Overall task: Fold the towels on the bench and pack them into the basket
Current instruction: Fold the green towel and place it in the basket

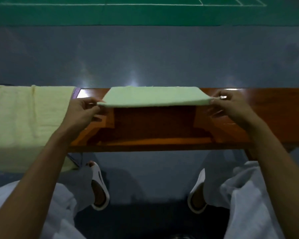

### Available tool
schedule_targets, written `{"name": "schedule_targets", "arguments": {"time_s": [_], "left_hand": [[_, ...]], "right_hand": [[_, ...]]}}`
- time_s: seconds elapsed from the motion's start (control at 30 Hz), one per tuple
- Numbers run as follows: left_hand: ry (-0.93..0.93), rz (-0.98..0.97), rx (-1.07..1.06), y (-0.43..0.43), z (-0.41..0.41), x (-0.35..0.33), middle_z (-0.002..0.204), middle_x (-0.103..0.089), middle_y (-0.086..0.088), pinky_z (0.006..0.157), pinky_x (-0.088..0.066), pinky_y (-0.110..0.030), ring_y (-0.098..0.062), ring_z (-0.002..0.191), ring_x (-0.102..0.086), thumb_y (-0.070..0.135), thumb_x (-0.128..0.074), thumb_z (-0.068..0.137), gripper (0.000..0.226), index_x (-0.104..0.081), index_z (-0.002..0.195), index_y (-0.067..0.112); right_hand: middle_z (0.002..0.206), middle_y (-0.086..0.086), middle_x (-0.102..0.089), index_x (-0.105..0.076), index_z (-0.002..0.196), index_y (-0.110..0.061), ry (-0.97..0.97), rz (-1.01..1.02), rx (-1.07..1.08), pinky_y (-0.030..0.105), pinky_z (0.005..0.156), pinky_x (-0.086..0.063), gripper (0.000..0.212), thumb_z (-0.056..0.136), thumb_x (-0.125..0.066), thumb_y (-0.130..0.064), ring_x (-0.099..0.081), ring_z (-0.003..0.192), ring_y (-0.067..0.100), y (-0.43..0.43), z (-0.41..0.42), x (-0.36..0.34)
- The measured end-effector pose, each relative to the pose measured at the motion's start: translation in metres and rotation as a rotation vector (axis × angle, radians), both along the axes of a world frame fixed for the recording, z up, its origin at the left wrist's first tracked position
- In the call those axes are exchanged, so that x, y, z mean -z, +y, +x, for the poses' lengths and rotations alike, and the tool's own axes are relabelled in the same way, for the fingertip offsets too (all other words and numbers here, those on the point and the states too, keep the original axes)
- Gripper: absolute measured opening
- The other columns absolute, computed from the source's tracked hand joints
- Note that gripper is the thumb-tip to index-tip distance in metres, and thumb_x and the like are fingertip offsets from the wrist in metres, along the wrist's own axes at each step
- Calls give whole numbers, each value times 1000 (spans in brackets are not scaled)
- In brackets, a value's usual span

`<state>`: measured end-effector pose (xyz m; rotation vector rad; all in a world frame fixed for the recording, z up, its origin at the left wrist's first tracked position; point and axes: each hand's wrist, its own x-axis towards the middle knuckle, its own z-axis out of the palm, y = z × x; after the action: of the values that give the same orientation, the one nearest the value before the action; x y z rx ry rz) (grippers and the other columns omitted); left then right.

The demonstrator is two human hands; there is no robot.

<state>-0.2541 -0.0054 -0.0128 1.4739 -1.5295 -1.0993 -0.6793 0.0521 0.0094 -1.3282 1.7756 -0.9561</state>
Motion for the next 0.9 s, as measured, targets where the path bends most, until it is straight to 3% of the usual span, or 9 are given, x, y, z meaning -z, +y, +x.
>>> {"name": "schedule_targets", "arguments": {"time_s": [0.1,0.27,0.4,0.57,0.63,0.7,0.8,0.9], "left_hand": [[-227,148,159,6,11,-1,88,-78,-11,65,-61,-26,-20,77,-76,3,-68,94,11,-76,103,4],[-332,441,431,7,16,-3,83,-76,-22,68,-57,-36,-34,72,-73,-4,-64,94,14,-76,97,1],[-435,613,616,7,19,-3,82,-74,-27,51,-48,-24,-27,62,-69,-7,-62,93,15,-75,99,-3],[-470,694,831,2,19,-4,88,-74,-28,62,-54,-30,-32,71,-71,1,-66,94,18,-80,99,11],[-491,670,909,0,15,-12,87,-76,-22,66,-56,-31,-28,71,-71,5,-67,96,21,-80,108,16],[-454,560,850,-1,6,-15,82,-76,-15,67,-55,-32,-22,67,-69,9,-68,96,20,-77,114,15],[-271,267,418,-5,-21,-2,78,-75,-9,60,-49,-25,-14,64,-60,15,-70,96,9,-79,99,16],[-210,-126,126,-10,-57,24,86,-74,3,65,-52,-25,-3,70,-64,20,-71,96,6,-76,94,23]], "right_hand": [[80,17,-76,-70,91,-3,146,186,-131,31,61,-61,10,97,-61,-1,-75,67,25,6,-3,1],[83,22,-76,-72,100,-1,165,558,-326,31,62,-60,11,96,-62,0,-71,72,34,9,-12,1],[91,26,-74,-75,101,1,216,745,-467,36,67,-62,12,93,-69,-6,-71,83,39,8,-18,2],[101,26,-74,-79,101,-6,256,838,-637,52,85,-59,27,81,-80,-24,-71,94,48,8,-20,-2],[99,25,-74,-81,99,-12,240,810,-641,47,80,-60,29,78,-81,-33,-72,89,44,8,-20,-5],[87,23,-74,-83,93,-13,206,704,-566,36,66,-58,25,82,-78,-36,-68,72,36,8,-15,-7],[65,12,-67,-82,85,-11,230,414,-381,23,51,-49,25,86,-77,-35,-56,53,19,-4,1,2],[69,4,-72,-78,84,-12,335,41,-165,37,64,-61,14,90,-76,-24,-67,61,15,-22,39,28]]}}
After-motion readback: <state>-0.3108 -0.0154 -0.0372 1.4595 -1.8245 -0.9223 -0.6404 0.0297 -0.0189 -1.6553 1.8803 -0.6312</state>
